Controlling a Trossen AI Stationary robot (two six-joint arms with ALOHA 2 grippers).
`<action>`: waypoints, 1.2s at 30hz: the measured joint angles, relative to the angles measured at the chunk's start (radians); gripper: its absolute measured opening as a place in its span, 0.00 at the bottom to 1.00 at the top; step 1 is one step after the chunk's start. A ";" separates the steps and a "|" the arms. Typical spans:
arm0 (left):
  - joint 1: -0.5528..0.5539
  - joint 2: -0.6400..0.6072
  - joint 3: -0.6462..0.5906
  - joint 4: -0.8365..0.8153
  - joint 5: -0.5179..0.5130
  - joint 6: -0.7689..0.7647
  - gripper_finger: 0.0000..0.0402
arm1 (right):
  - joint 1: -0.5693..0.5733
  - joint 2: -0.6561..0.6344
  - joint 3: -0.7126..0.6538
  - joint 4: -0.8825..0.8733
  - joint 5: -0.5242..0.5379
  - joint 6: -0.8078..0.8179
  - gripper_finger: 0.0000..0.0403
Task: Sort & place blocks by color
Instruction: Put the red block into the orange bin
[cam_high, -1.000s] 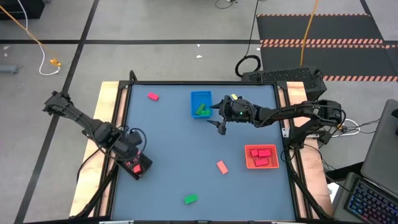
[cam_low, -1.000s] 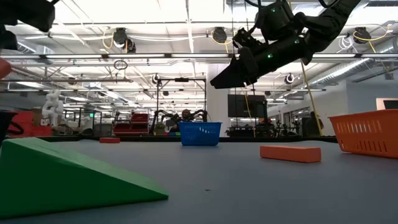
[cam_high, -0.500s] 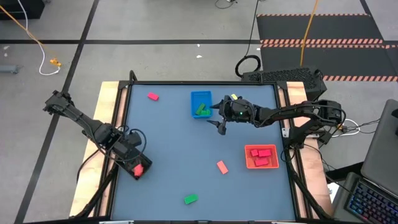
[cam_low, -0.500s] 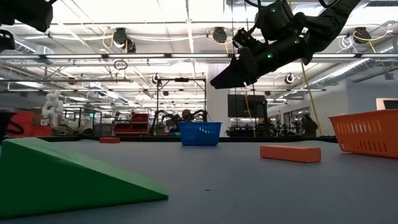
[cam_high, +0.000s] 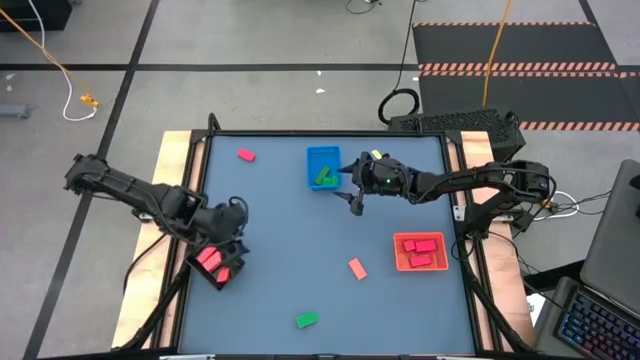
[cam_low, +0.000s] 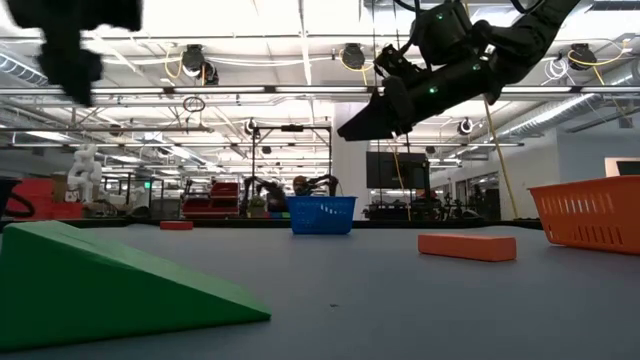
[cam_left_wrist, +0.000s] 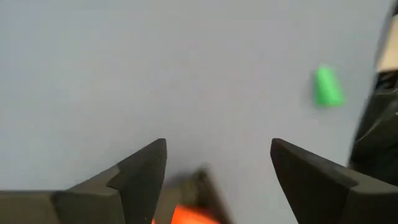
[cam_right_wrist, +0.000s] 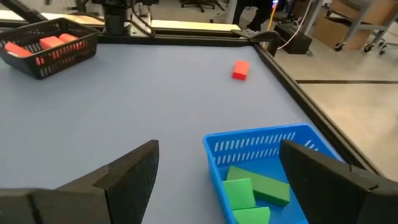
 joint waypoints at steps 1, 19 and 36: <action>0.017 0.000 0.000 0.041 0.000 0.036 0.70 | -0.004 0.000 0.000 0.004 0.000 0.000 0.81; 0.358 0.019 0.001 0.213 -0.451 0.416 0.51 | -0.045 0.000 0.000 0.017 0.000 0.002 0.81; 1.093 0.393 0.124 0.224 -0.006 0.798 0.52 | -0.049 0.000 0.000 0.109 -0.003 -0.042 0.81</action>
